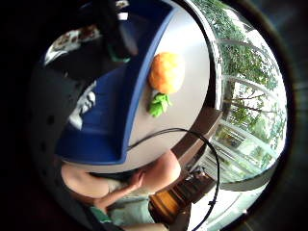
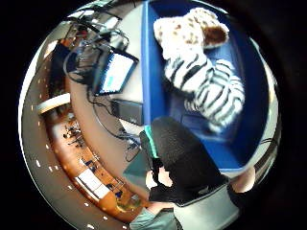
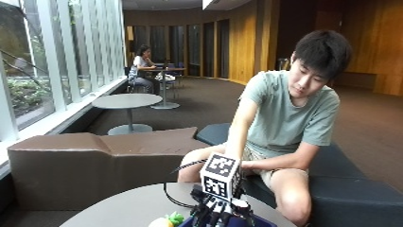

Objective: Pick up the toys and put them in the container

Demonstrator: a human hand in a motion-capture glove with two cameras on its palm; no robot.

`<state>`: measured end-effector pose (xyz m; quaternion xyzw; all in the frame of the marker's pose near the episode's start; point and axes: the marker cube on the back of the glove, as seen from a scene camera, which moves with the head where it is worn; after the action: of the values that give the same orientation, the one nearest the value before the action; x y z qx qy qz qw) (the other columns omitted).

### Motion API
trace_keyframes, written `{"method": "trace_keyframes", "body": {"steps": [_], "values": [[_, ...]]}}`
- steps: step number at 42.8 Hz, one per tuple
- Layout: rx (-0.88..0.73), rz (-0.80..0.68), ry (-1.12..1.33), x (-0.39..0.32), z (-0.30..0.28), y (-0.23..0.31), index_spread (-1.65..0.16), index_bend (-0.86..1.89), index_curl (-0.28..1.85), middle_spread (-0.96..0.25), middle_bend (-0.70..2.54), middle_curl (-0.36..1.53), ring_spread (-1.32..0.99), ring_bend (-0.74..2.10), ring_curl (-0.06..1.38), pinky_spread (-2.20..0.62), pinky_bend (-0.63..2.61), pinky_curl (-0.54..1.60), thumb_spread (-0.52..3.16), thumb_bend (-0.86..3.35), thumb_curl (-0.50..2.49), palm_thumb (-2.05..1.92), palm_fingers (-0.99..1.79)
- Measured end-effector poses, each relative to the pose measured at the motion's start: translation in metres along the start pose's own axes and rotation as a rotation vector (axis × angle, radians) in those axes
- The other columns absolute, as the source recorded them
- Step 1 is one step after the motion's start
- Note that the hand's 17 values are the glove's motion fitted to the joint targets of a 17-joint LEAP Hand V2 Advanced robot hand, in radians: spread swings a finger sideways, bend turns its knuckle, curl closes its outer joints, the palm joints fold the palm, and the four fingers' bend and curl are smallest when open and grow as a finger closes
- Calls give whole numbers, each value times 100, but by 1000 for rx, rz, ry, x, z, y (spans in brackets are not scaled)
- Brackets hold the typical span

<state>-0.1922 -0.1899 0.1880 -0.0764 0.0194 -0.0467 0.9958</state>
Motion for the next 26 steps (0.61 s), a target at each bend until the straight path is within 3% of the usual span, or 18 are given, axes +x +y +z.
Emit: {"method": "trace_keyframes", "body": {"steps": [11,26], "values": [[11,-19,93,0,-22,5,-23,10,13,-11,17,46,-7,57,30,-1,109,38,123,-6,41,-8,-24],[130,25,39,18,-153,20,-23,6,12,-9,16,40,-6,69,33,2,107,36,124,-6,31,-8,-15]]}}
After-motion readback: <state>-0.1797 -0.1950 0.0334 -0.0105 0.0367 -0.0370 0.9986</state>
